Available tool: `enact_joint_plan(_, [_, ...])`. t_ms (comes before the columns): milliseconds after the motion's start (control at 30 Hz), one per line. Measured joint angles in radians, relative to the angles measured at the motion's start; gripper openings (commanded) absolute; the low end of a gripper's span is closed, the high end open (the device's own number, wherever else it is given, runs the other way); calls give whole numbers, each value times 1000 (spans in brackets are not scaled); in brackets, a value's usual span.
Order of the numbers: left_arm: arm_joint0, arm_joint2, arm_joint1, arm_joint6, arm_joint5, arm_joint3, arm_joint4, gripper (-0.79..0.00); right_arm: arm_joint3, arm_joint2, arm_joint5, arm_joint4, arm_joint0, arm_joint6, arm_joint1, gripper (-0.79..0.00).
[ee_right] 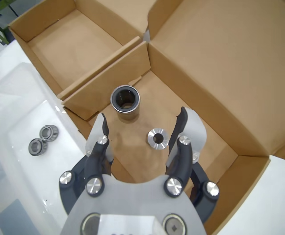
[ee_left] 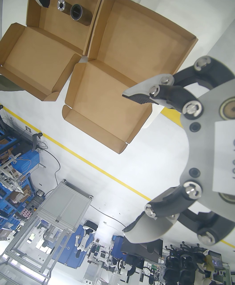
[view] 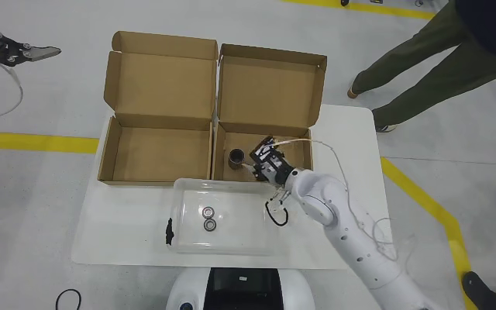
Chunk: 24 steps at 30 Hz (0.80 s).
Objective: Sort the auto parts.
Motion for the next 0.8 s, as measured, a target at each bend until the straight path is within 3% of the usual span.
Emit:
enact_joint_plan(300, [0, 0, 0, 0, 0, 0, 0, 0, -187, 20, -136, 18, -95, -1, 21, -203])
enact_joint_plan(567, [0, 0, 0, 0, 0, 0, 0, 0, -275, -49, -156, -42, -139, 36, 23, -163])
enact_joint_plan(800, [0, 0, 0, 0, 0, 0, 0, 0, -254, -135, -141, -92, -134, 44, 12, -151])
